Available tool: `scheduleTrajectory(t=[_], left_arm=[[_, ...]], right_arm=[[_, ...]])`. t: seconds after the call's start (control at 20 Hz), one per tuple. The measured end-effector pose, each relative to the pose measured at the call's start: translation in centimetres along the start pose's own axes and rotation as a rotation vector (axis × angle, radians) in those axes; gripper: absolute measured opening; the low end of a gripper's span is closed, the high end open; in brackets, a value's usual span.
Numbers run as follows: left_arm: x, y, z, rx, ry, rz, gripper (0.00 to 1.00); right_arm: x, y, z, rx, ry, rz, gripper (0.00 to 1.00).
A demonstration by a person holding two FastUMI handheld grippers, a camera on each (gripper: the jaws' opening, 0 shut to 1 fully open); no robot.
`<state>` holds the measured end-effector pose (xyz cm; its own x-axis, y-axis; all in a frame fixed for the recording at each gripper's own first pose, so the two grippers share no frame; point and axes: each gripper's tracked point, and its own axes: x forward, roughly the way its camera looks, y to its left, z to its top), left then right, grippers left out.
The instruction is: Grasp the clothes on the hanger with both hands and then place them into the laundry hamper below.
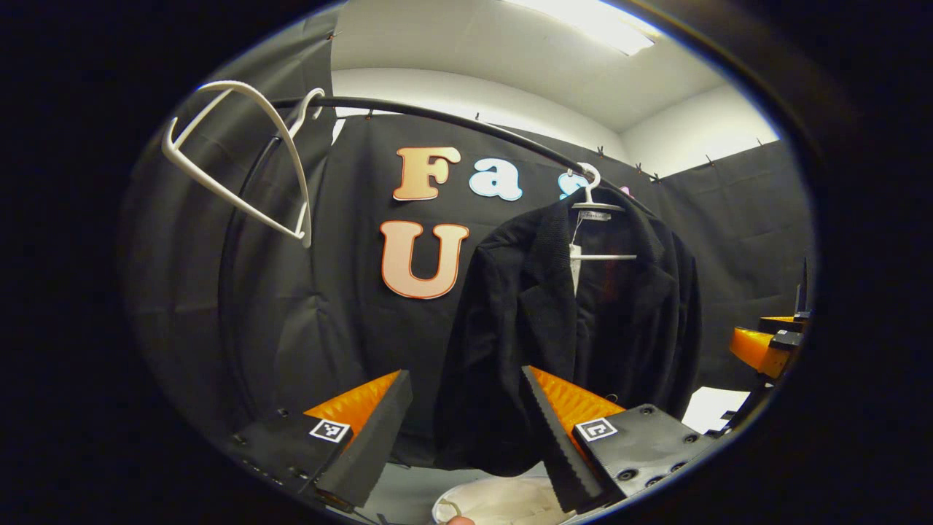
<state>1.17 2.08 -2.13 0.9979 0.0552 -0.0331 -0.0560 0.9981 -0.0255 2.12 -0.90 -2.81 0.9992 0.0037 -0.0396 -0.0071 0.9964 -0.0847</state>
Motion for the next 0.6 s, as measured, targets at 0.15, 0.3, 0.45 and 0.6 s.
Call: scheduleTrajectory(t=[0.15, 0.3, 0.45, 0.6], left_arm=[[0.5, -0.5, 0.5, 0.000, -0.023, 0.005, 0.96], [0.9, -0.9, 1.1, 0.006, -0.037, -0.004, 0.96], [0.8, -0.5, 1.4, 0.009, -0.047, 0.002, 1.00], [0.4, 0.5, 1.5, 0.005, -0.046, 0.011, 0.96]], right_arm=[[1.2, 1.6, -0.5, 0.002, 0.011, 0.041, 0.92], [2.9, 3.3, -0.1, 0.012, 0.010, 0.076, 0.92], [6.1, 4.6, 0.4, 0.037, 0.015, 0.074, 0.92], [9.7, 6.0, 1.2, 0.051, 0.005, 0.065, 0.92]])
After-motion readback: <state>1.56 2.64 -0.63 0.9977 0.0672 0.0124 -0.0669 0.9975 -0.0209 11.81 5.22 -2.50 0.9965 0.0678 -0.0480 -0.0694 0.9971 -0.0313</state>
